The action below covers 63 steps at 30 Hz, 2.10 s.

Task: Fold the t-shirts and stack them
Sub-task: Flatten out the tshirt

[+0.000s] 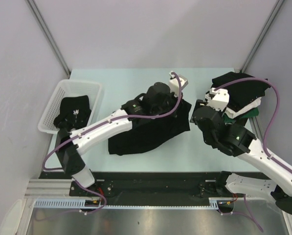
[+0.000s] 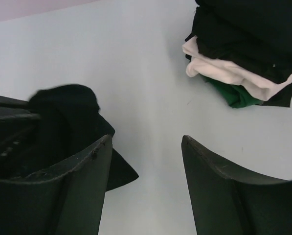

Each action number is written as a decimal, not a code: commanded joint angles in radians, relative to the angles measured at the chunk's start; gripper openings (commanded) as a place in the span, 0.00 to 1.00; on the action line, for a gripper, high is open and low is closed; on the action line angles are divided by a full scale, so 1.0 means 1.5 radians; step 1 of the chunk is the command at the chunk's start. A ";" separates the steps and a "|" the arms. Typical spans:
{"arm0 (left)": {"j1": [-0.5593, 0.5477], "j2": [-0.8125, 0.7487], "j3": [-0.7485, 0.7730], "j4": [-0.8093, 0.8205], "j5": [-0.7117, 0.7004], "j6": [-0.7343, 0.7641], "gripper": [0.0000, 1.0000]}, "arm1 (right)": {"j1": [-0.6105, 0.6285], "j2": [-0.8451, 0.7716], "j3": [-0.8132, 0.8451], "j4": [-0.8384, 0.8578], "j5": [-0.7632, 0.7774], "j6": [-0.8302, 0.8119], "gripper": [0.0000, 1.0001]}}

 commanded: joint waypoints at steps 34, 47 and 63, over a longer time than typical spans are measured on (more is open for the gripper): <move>-0.017 -0.245 -0.288 -0.186 -0.316 -0.203 0.42 | -0.005 0.199 0.008 -0.012 -0.107 0.058 0.70; 0.011 -0.192 -0.381 -0.290 -0.386 -0.475 0.53 | -0.019 0.127 0.007 -0.035 -0.095 0.033 0.71; 0.049 -0.196 -0.519 -0.232 -0.349 -0.589 0.52 | -0.035 0.115 0.008 -0.063 -0.090 0.039 0.72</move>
